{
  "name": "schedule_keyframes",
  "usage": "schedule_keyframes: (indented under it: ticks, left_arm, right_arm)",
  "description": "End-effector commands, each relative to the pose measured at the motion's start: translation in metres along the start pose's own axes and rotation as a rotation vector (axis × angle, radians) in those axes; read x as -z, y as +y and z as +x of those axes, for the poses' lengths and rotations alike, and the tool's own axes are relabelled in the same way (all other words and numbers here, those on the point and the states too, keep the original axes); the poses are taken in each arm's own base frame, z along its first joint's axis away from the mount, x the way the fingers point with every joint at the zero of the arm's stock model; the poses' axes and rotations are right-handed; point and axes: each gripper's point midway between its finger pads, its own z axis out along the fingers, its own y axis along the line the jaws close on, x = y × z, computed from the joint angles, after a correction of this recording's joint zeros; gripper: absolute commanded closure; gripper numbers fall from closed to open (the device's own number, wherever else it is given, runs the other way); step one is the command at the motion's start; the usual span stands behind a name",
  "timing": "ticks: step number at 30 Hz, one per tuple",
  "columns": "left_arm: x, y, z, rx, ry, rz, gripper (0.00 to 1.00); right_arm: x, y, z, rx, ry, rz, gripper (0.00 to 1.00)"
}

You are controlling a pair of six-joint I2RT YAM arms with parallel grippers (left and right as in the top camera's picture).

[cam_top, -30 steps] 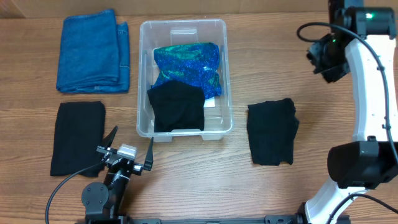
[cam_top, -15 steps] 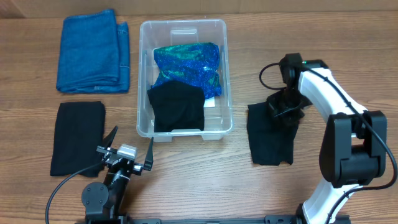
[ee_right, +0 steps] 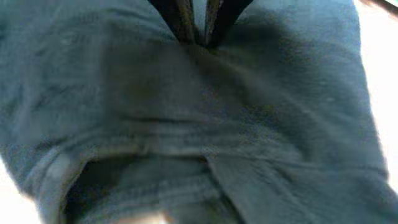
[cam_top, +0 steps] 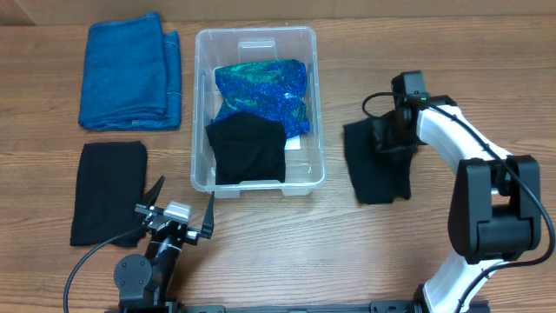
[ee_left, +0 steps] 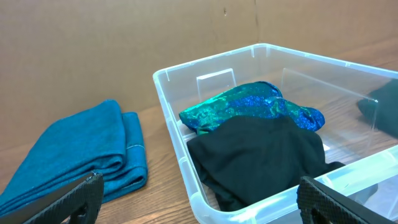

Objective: Pack container
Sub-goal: 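Lower the right gripper onto the center-right black cloth and grasp it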

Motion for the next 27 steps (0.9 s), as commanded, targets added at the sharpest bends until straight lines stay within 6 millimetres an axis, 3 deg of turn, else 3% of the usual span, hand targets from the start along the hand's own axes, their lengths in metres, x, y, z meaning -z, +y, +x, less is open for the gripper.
schedule_keyframes:
  ticks: [1,5,8,10,11,14,16,18,20,23,27]
  left_arm:
    - [0.0,0.001,0.0,-0.019,-0.002,-0.005,0.0]
    - [0.0,0.001,0.0,-0.019,-0.002,-0.005,0.0]
    - [0.0,0.001,0.0,-0.019,-0.002,-0.005,0.0]
    - [0.0,0.001,0.0,-0.019,-0.002,-0.005,0.0]
    - [0.0,0.001,0.0,-0.019,-0.002,-0.005,0.0]
    - [0.0,0.001,0.0,-0.019,-0.002,-0.005,0.0]
    - [0.0,0.001,0.0,-0.019,-0.002,-0.005,0.0]
    - [0.0,0.001,0.0,-0.02,-0.003,-0.005,0.0]
    - [0.0,0.001,0.0,-0.019,-0.002,-0.005,0.0]
    - [0.0,0.001,0.0,-0.019,-0.002,-0.005,0.0]
    - [0.0,0.001,0.0,-0.019,-0.002,-0.005,0.0]
  right_arm:
    - [0.007,-0.005,-0.06,-0.043,-0.158,-0.031,0.88]
    - [0.019,-0.015,-0.12,-0.106,-0.247,-0.105,0.85]
    - [0.026,-0.039,-0.153,-0.136,-0.289,-0.092,0.84]
    - [0.027,-0.045,-0.158,-0.117,-0.265,-0.106,0.89]
    - [0.028,-0.041,-0.154,-0.07,-0.226,-0.138,0.96]
    - [0.052,-0.018,-0.148,0.053,-0.206,-0.216,0.96]
    - [0.072,0.0,-0.137,0.148,-0.191,-0.272,0.96]
    - [0.083,0.012,-0.106,0.259,-0.096,-0.32,0.96]
    - [0.076,0.011,-0.066,0.384,0.019,-0.297,0.96]
    - [0.069,0.022,-0.024,0.612,0.065,-0.278,0.96]
    - [0.049,0.028,0.018,0.727,0.088,-0.181,0.92]
